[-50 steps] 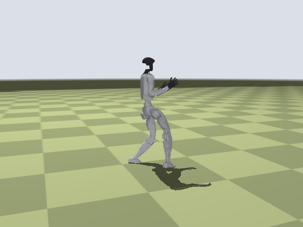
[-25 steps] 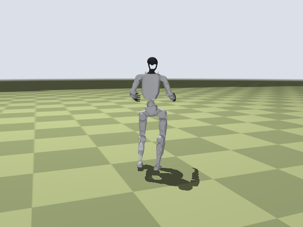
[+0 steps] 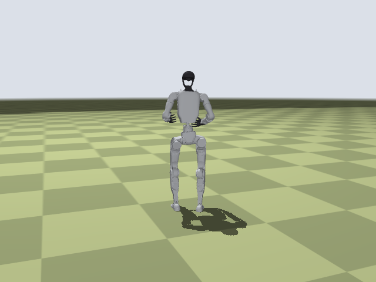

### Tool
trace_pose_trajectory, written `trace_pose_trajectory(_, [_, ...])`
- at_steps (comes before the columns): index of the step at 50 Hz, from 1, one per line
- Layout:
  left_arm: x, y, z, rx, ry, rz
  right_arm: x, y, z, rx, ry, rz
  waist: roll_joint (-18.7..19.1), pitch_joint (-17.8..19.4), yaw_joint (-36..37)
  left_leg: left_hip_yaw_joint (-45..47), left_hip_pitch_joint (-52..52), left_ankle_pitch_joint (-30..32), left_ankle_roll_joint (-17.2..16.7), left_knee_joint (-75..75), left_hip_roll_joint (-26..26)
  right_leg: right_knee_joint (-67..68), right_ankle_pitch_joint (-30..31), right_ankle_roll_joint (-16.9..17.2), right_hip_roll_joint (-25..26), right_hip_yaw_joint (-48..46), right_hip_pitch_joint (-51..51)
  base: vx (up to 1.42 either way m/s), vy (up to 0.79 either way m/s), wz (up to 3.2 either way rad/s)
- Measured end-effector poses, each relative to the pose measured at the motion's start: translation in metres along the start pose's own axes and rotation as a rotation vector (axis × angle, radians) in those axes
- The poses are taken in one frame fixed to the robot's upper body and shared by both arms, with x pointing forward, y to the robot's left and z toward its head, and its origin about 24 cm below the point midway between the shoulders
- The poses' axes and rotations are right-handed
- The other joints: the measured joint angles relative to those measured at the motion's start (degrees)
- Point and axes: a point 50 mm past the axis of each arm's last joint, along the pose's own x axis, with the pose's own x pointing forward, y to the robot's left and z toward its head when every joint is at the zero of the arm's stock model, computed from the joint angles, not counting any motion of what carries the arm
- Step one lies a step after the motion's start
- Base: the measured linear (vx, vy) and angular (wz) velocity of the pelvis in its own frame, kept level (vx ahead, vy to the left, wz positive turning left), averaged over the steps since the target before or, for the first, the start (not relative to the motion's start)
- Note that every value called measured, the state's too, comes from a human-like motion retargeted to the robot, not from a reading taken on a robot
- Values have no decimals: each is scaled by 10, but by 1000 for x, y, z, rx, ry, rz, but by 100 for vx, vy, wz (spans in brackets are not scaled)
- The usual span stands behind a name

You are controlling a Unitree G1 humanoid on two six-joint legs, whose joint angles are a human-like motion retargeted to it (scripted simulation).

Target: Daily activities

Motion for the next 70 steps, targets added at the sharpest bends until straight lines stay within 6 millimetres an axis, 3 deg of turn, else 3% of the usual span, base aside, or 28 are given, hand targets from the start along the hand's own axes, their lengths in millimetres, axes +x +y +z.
trace_pose_trajectory(5, [-5,-2,16,8,-41,-26,-1,7,18,-36,-64,39,-44,-22,-6,1,-1,64,1,-96,-52,30,-4,15,-42,47,-36,8,15,41])
trace_pose_trajectory(9, [-14,-6,15,-3,-12,-68,-3,13,28,-89,-86,79,-75,-30,-21,-7,22,104,8,-158,-98,85,-8,32,-70,104,-62,7,16,39])
trace_pose_trajectory(15, [-26,-9,12,-3,45,-114,-5,20,43,-168,-123,135,-104,-32,-37,-16,33,107,19,-170,-137,185,-13,31,-97,137,-103,2,12,11])
trace_pose_trajectory(23, [-31,-10,11,-23,60,-128,-2,31,57,-191,-177,183,-134,-32,-52,-45,56,112,31,-219,-175,208,-39,41,-70,207,-142,-2,0,7])
trace_pose_trajectory(25, [-28,-9,14,-34,45,-133,2,36,63,-184,-205,205,-124,-28,-48,-62,69,115,28,-246,-162,171,-32,36,-45,214,-135,-5,-7,16])
trace_pose_trajectory(30, [-24,-17,13,-115,-1,-139,1,51,67,-144,-246,255,-141,-12,-32,-92,51,96,21,-206,-180,168,-52,22,-57,198,-128,-13,-9,49])
trace_pose_trajectory(33, [-17,-24,20,-173,-76,-152,2,57,71,-118,-280,279,-133,0,-16,-107,38,89,6,-206,-164,129,-36,14,-56,154,-114,-17,-8,96])
trace_pose_trajectory(36, [-14,-32,30,-225,-161,-189,2,61,73,-99,-303,288,-139,10,-9,-40,8,30,17,-143,-133,126,-40,16,-85,91,-113,-20,-4,175])
trace_pose_trajectory(38, [-13,-37,39,-238,-217,-226,3,61,73,-105,-311,290,-138,12,-6,43,-8,-7,27,-81,-84,120,-44,19,-102,33,-109,-19,1,225])
trace_pose_trajectory(43, [-17,-37,62,-164,-307,-255,8,58,77,-206,-331,297,-127,-8,1,273,5,-77,50,62,93,97,-53,13,-132,-145,-92,-18,6,259])
trace_pose_trajectory(45, [-21,-31,73,-87,-331,-229,15,59,83,-264,-366,300,-106,-18,2,335,20,-85,49,73,164,0,-19,4,-88,-235,-46,-13,11,272])
trace_pose_trajectory(47, [-25,-26,76,-36,-332,-191,17,59,88,-311,-387,299,-97,-27,8,383,31,-86,42,70,199,-9,-14,2,-89,-303,-31,-13,16,277])
trace_pose_trajectory(50, [-30,-18,80,44,-336,-130,24,62,97,-388,-435,295,-88,-35,20,405,38,-82,27,19,197,-53,7,-3,-76,-392,10,-8,23,259])
trace_pose_trajectory(55, [-32,-9,77,120,-315,-39,33,67,113,-521,-512,266,-78,-38,63,315,21,-104,33,-51,140,-20,19,-38,-94,-471,51,0,33,214])
trace_pose_trajectory(57, [-31,-5,73,134,-299,2,37,69,116,-569,-533,251,-69,-31,70,261,23,-109,47,-73,110,33,-20,-84,-119,-450,54,10,39,236])
trace_pose_trajectory(60, [-27,-3,65,139,-277,54,44,71,119,-625,-549,239,-72,3,59,179,49,-123,74,-96,31,228,-79,-132,-209,-325,13,19,40,275])
trace_pose_trajectory(63, [-23,-2,58,138,-262,101,46,73,121,-648,-562,247,-112,46,28,110,88,-124,99,-118,-93,419,-101,-136,-291,-140,-81,26,36,290])
trace_pose_trajectory(67, [-24,3,49,126,-239,180,45,78,125,-643,-596,253,-148,75,-18,20,128,-118,112,-137,-197,519,-102,-124,-262,24,-192,37,20,245])
trace_pose_trajectory(70, [-29,8,43,105,-238,260,44,81,130,-642,-634,254,-151,80,-48,-31,158,-126,114,-150,-222,518,-100,-112,-198,83,-273,49,11,153])
